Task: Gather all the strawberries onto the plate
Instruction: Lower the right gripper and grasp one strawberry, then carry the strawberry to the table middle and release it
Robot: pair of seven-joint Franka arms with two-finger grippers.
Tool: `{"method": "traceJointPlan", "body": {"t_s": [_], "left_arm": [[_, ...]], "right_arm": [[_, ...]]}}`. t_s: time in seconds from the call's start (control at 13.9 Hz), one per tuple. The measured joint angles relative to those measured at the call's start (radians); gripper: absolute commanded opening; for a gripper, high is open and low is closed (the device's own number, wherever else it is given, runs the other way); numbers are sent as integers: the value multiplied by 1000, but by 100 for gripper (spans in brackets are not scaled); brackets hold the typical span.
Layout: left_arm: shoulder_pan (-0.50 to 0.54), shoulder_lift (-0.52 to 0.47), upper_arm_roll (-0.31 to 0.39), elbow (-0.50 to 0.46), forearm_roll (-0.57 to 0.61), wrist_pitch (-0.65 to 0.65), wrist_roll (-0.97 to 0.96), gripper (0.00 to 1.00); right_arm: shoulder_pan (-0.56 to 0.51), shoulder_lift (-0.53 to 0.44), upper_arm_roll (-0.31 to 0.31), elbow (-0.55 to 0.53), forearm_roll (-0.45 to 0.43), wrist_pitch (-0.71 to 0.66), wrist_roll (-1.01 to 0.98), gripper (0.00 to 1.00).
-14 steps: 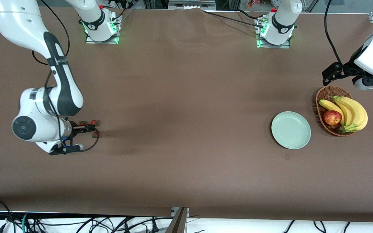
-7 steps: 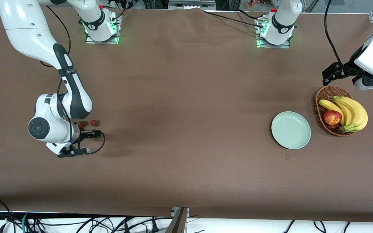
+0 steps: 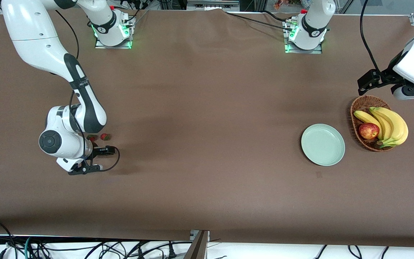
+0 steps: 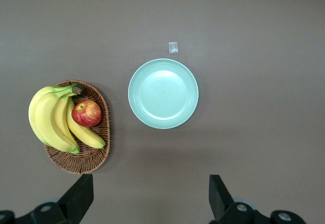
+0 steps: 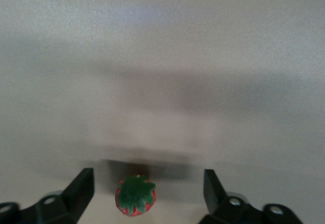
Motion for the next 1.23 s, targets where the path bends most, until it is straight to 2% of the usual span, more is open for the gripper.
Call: {"method": "traceJointPlan", "body": {"t_s": [0.14,0.22,0.36,0.43,0.87,1.08,1.23], "left_arm": [[0,0,0,0,0,0,0,100],[0,0,0,0,0,0,0,100],[0,0,0,0,0,0,0,100],[0,0,0,0,0,0,0,100],[0,0,0,0,0,0,0,100],[0,0,0,0,0,0,0,100],[0,0,0,0,0,0,0,100]], "right_arm": [[0,0,0,-5,0,0,0,74],[0,0,0,-7,0,0,0,67],[0,0,0,-11,0,0,0,45],[0,0,0,-12,0,0,0,39],[1,0,9,-13,0,1,0,20],[2,-2,24,-11,5,1,1,18],[3,-5,45,4,48,0,7,18]]}}
